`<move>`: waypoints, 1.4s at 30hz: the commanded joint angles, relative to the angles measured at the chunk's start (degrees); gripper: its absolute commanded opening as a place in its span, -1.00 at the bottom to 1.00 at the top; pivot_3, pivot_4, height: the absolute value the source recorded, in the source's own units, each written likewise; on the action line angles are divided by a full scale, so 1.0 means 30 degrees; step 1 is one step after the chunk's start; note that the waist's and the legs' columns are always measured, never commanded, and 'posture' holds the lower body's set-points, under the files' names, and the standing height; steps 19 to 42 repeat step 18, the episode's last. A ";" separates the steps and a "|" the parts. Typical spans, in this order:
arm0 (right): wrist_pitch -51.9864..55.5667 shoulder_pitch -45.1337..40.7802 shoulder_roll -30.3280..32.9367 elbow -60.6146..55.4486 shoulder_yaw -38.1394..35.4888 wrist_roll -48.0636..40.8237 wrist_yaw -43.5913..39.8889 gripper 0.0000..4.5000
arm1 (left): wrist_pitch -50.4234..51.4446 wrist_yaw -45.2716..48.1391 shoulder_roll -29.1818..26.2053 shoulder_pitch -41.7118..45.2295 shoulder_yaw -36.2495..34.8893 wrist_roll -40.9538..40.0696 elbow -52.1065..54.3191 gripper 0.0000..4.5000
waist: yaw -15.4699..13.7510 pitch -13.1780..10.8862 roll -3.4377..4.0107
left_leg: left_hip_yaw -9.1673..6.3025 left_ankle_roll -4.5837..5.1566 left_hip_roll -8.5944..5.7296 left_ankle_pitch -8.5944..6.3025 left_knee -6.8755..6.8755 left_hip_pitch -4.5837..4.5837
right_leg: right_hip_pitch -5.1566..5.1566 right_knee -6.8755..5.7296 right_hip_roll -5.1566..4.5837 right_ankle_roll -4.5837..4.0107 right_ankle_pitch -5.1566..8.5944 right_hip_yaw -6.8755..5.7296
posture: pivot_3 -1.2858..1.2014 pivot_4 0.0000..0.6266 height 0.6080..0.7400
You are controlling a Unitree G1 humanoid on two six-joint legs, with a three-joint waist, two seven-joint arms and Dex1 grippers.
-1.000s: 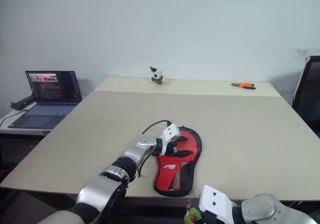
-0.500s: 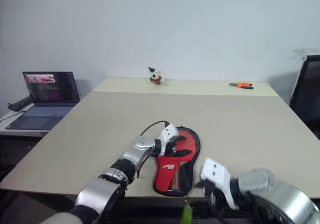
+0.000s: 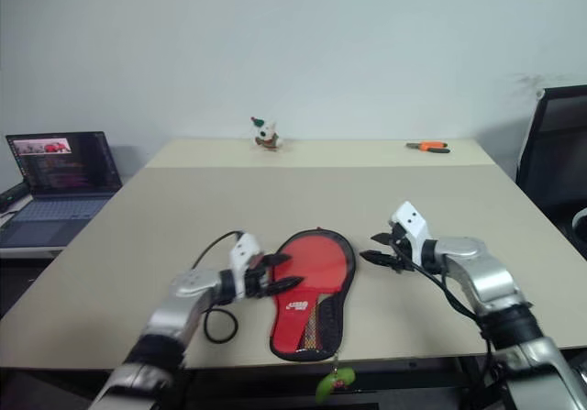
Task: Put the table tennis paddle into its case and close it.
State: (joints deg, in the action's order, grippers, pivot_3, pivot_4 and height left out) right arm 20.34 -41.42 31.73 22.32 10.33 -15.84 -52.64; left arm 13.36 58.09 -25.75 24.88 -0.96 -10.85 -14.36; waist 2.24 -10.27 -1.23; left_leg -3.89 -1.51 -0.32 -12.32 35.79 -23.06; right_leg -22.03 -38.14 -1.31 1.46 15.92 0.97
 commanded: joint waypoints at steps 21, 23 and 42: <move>-0.7844 -0.3503 0.1765 1.0230 -0.2389 0.3753 0.0520 0.23 | 0.2573 -0.4927 -0.1534 -0.0505 -0.1868 -0.1171 0.6060 0.62 | 0.0073 -0.0156 0.0065 | 0.0168 -0.0001 0.0006 0.0000 -0.0014 0.0026 | -0.0008 0.0001 0.0002 -0.0009 -0.0006 0.0080 | 0.03 -0.52 1.00; -0.7844 -0.3503 0.1765 1.0230 -0.2389 0.3753 0.0520 0.23 | 0.2573 -0.4927 -0.1534 -0.0505 -0.1868 -0.1171 0.6060 0.62 | 0.0073 -0.0156 0.0065 | 0.0168 -0.0001 0.0006 0.0000 -0.0014 0.0026 | -0.0008 0.0001 0.0002 -0.0009 -0.0006 0.0080 | 0.03 -0.52 1.00; -0.7844 -0.3503 0.1765 1.0230 -0.2389 0.3753 0.0520 0.23 | 0.2573 -0.4927 -0.1534 -0.0505 -0.1868 -0.1171 0.6060 0.62 | 0.0073 -0.0156 0.0065 | 0.0168 -0.0001 0.0006 0.0000 -0.0014 0.0026 | -0.0008 0.0001 0.0002 -0.0009 -0.0006 0.0080 | 0.03 -0.52 1.00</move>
